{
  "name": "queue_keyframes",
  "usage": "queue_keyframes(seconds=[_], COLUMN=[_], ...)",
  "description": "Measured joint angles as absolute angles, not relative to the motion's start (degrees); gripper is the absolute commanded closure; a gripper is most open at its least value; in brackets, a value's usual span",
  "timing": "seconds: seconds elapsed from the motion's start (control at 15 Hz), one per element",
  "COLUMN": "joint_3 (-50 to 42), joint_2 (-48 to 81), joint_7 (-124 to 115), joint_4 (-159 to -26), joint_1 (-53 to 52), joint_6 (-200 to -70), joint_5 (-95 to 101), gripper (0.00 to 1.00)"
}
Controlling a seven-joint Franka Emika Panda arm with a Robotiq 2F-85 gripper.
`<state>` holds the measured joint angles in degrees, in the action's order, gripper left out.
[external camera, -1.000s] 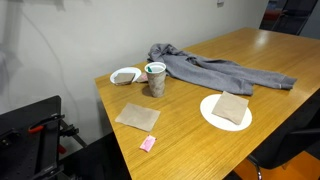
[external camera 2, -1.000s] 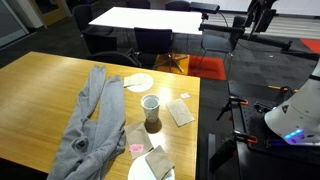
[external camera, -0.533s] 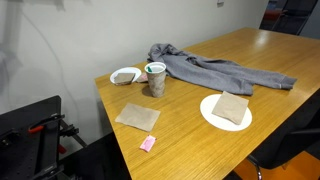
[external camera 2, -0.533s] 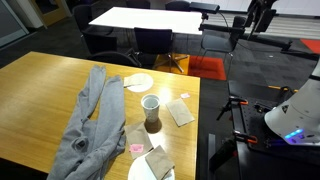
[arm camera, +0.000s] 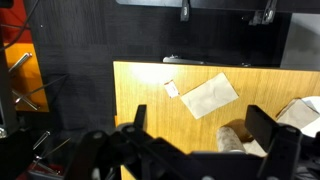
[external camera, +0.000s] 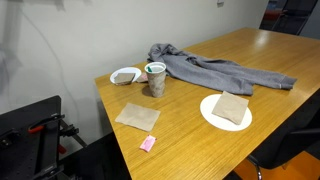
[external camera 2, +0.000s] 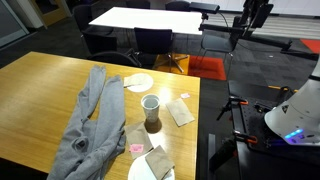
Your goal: Remove the pen from the cup and put it on the table
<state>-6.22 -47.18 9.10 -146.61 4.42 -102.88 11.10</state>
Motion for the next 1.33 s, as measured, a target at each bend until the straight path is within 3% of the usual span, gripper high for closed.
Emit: queue_keyframes(seconds=[1.33], joint_3=[-1.0], joint_2=[-22.43], joint_7=[-13.19], joint_4=[-129.98], joint_1=[3.03], joint_6=[-116.94], joint_5=[0.67], gripper=[0.0])
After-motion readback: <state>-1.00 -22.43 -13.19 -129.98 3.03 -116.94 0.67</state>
